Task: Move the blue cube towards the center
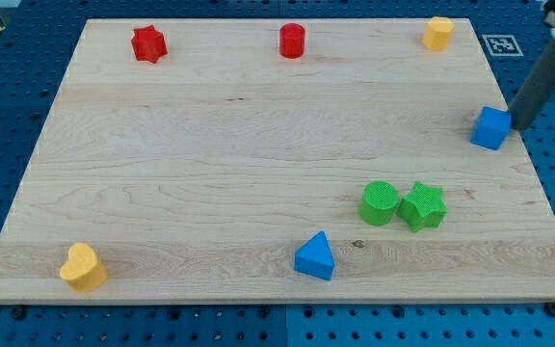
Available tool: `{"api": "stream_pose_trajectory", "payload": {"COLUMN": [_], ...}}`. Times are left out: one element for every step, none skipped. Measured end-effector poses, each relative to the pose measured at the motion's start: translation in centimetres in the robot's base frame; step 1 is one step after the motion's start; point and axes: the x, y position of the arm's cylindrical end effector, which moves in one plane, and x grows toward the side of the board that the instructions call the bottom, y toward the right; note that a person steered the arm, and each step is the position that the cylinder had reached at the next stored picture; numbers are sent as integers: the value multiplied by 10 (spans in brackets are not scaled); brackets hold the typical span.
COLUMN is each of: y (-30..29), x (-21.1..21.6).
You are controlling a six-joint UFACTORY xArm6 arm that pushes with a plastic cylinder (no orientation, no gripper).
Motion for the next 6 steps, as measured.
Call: {"api": "stream_pose_trajectory", "payload": {"y": [-22,-22,-29,-32,-57,-60], "x": [2,6,28,28,28,22]}}
